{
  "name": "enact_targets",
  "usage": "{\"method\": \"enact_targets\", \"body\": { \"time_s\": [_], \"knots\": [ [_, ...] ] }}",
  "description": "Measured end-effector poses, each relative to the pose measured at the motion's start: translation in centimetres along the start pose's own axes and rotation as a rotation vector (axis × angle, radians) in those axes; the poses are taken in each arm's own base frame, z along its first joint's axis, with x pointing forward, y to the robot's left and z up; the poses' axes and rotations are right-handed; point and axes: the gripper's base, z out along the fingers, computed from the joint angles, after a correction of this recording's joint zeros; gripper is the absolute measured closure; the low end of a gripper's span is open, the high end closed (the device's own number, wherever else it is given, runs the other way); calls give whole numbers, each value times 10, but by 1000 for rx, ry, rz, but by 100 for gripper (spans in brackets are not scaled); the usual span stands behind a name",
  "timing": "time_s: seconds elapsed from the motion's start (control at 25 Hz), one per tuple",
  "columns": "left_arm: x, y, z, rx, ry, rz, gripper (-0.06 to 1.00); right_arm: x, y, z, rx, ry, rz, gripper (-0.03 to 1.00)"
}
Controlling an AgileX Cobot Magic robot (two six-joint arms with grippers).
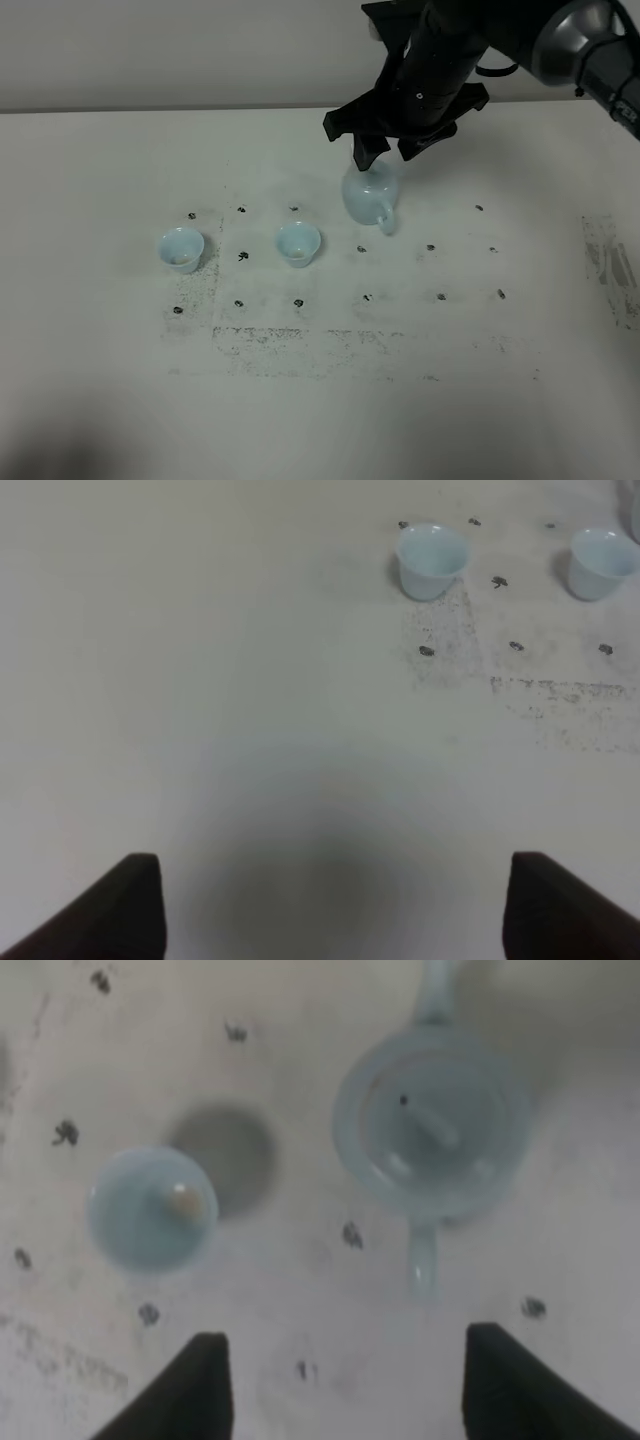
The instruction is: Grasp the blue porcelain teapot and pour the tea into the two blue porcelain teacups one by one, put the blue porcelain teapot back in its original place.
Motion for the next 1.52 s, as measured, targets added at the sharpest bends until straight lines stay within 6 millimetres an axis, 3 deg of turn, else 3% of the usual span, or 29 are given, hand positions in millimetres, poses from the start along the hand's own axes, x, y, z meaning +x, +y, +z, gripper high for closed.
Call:
{"method": "enact_targets", "body": {
  "time_s": [0.12, 0.36, 0.52, 1.52],
  "knots": [
    [0, 0, 0, 0, 0, 0, 28, 7, -1, 5, 5, 35, -22, 48],
    [0, 0, 0, 0, 0, 0, 28, 9, -7, 57, 13, 140, -34, 48],
    [0, 0, 0, 0, 0, -1, 28, 6, -12, 77, 44, 156, -48, 48],
    [0, 0, 0, 0, 0, -1, 28, -2, -26, 76, 87, 124, -44, 48]
  ]
}}
